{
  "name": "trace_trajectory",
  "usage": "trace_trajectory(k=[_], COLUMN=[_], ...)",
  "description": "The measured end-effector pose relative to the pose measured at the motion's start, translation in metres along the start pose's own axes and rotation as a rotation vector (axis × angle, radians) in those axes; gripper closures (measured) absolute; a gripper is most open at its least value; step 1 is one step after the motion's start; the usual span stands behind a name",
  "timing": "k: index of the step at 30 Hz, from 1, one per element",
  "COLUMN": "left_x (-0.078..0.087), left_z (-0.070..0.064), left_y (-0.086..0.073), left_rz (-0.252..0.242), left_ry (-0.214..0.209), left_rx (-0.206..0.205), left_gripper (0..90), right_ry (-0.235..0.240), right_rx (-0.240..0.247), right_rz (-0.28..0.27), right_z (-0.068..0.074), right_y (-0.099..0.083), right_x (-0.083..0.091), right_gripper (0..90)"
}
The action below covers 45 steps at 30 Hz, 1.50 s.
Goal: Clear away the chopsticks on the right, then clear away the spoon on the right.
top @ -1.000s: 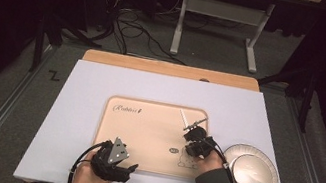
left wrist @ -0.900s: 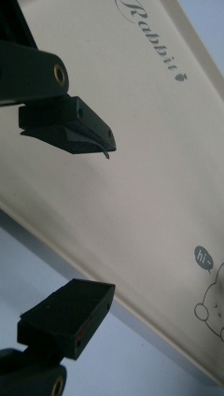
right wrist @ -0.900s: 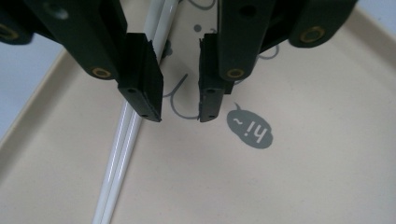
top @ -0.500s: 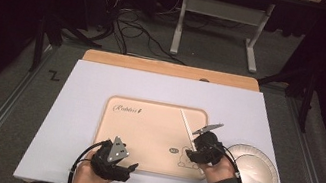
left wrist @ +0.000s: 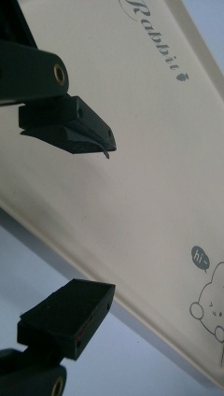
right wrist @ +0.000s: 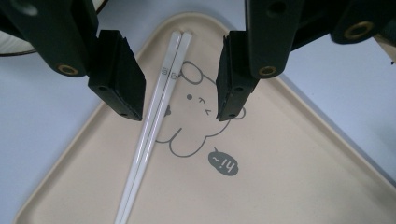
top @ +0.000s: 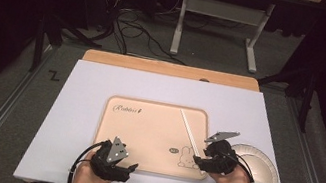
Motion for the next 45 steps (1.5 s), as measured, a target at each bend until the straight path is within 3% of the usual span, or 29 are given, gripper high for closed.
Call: trace_trajectory(k=[9, 18, 21, 25, 28, 38, 45], left_x=[0.000, 0.002, 0.002, 0.001, 0.000, -0.001, -0.004], left_z=[0.000, 0.000, 0.000, -0.002, -0.002, -0.004, -0.004], left_y=[0.000, 0.000, -0.001, -0.001, -0.001, -0.002, -0.001], left_rz=[-0.003, -0.009, -0.005, 0.002, 0.001, 0.017, 0.020], left_ry=[-0.011, -0.013, -0.012, -0.010, -0.013, -0.003, -0.008], left_rx=[-0.003, 0.000, -0.002, -0.010, -0.002, -0.016, -0.009], left_gripper=[27.0, 27.0, 27.1, 27.2, 27.2, 27.1, 26.9], right_ry=[-0.006, -0.013, -0.022, -0.031, -0.065, -0.105, -0.118], right_rx=[-0.001, -0.082, -0.070, -0.016, -0.003, -0.105, -0.145], right_rz=[-0.041, -0.090, -0.106, -0.103, -0.096, -0.143, -0.110], right_z=[-0.006, -0.026, -0.033, -0.038, -0.051, -0.082, -0.099], right_y=[-0.008, -0.022, -0.027, -0.035, -0.046, -0.062, -0.074], right_x=[0.020, 0.040, 0.046, 0.048, 0.055, 0.068, 0.070], right_gripper=[52.7, 53.0, 52.4, 53.0, 53.9, 55.6, 54.7])
Point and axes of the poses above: each handheld gripper's, and its own axes: x roughly backward along the jaws, y roughly out of its top, z roughly to its left, the point moved 7 cm from there along -x, roughly forward along the jaws, and after that the axes turned 8 degrees about -x, right-handed, at the moved point
